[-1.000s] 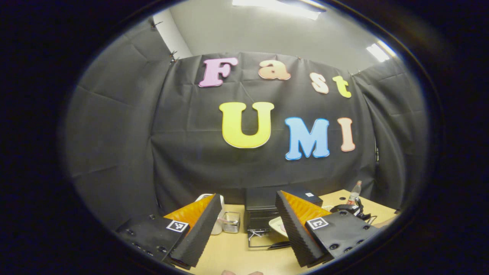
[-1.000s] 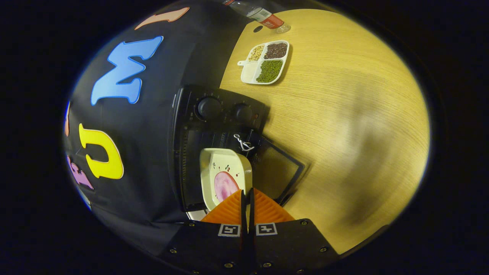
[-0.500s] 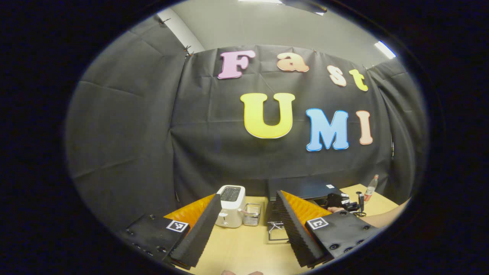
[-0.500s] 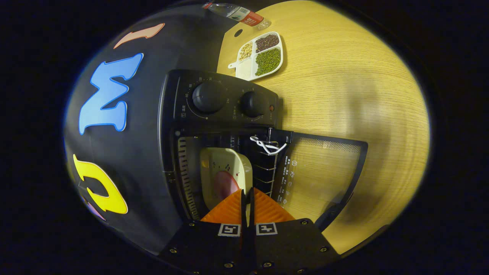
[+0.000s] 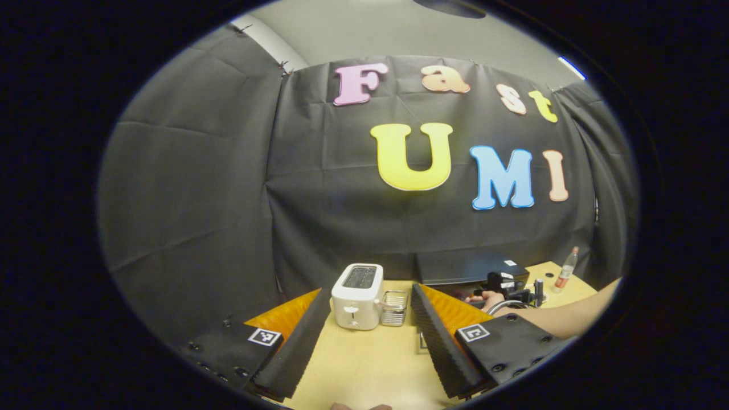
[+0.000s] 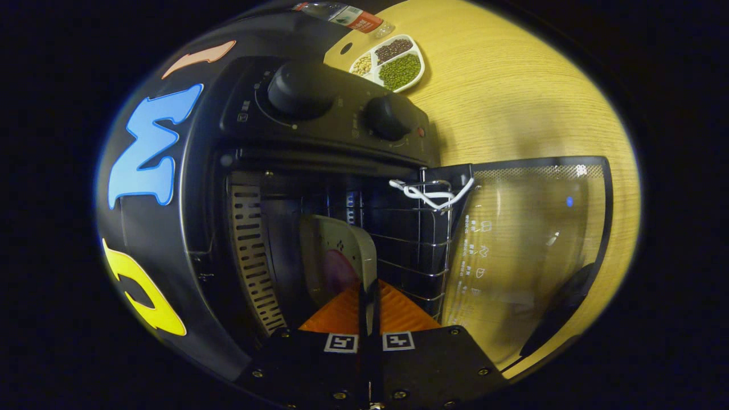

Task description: Open the electric oven with the left hand, put the food in, and close the electric oven.

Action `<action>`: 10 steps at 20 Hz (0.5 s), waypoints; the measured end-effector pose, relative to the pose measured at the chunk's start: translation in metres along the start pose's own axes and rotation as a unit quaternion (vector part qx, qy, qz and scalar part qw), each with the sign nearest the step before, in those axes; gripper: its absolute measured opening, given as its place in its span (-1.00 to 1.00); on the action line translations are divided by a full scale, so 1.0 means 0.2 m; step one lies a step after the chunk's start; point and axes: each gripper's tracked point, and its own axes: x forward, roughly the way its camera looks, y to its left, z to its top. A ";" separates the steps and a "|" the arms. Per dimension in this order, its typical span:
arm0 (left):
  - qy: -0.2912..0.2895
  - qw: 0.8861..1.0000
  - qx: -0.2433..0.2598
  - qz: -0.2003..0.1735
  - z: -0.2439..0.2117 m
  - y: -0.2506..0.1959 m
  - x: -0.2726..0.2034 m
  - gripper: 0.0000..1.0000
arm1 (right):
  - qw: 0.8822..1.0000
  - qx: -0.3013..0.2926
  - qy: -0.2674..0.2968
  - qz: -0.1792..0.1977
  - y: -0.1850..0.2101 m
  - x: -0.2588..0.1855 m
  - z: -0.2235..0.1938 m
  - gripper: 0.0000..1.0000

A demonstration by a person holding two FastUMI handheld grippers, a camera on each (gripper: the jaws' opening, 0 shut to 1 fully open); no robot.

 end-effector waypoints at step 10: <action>-0.017 0.999 -0.010 -0.044 0.05 -0.22 0.06 0.94 | 0.990 -0.127 0.068 0.011 -0.03 -0.18 0.01 -0.36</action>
